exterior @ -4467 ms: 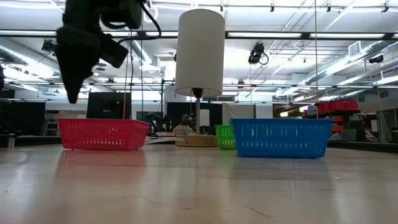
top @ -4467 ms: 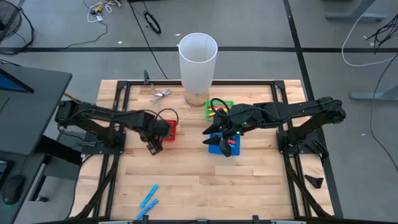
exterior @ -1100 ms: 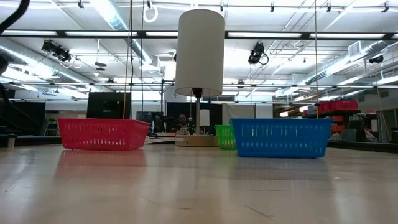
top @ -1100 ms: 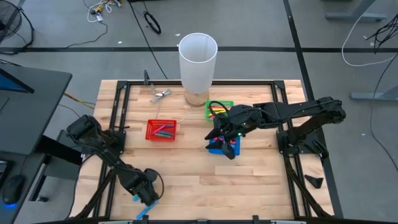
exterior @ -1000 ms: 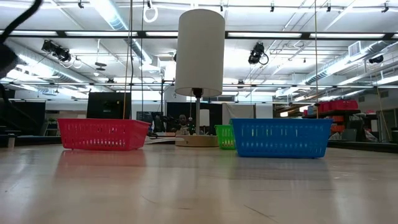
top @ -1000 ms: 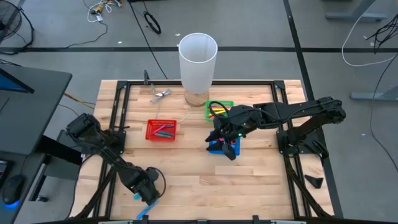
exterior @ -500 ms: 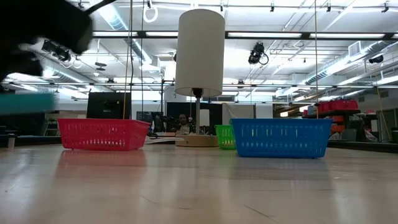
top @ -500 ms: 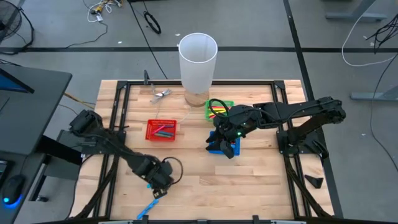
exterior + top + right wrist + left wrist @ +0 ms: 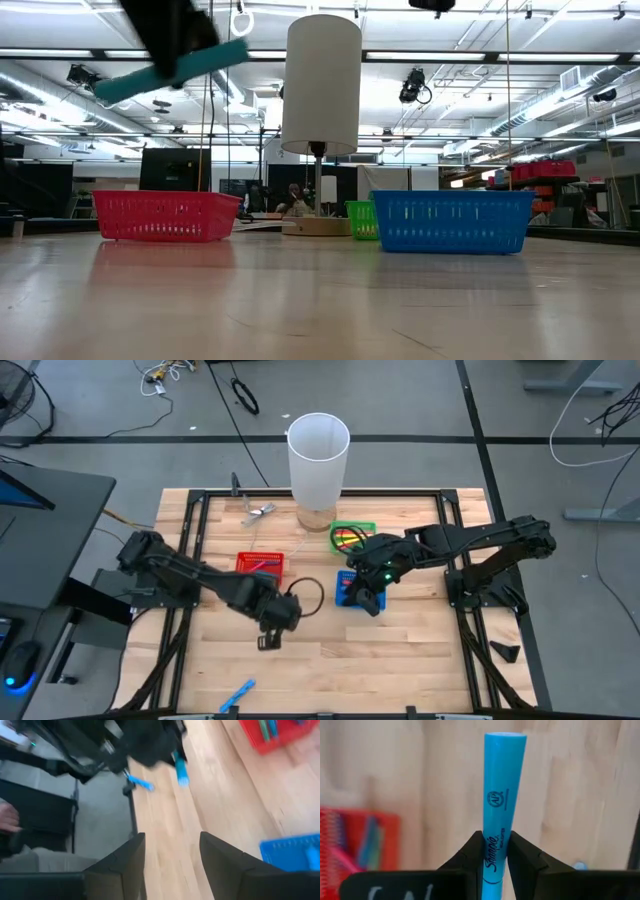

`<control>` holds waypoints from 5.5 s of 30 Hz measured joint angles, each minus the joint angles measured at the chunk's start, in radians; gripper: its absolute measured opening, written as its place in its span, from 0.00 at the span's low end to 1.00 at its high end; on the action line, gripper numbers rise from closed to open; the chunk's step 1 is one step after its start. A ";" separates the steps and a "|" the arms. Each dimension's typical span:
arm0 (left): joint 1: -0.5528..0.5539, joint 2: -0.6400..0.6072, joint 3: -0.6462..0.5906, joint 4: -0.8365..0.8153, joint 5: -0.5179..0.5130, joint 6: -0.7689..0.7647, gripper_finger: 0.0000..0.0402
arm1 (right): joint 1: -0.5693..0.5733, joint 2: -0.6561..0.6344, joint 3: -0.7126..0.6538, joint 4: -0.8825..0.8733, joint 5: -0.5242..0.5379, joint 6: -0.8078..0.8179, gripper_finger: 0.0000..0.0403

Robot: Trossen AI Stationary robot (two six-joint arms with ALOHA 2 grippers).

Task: Pick & Place Markers
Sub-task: Put the top blue highlighter into the blue bin

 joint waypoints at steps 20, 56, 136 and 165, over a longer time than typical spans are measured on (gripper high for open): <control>0.076 -0.001 0.305 -0.056 -0.669 0.519 0.16 | -0.034 0.000 0.000 0.004 -0.037 0.309 0.47; -0.100 0.027 0.308 0.306 -1.186 1.304 0.16 | -0.121 0.000 0.000 0.423 -0.194 0.579 0.49; 0.017 0.036 0.306 -0.125 -0.306 -0.144 0.69 | -0.193 0.000 0.001 -0.623 0.176 -0.583 0.13; 0.033 0.036 0.307 -0.133 -0.299 -0.112 0.69 | -0.145 0.129 -0.265 -0.305 0.227 -0.566 0.13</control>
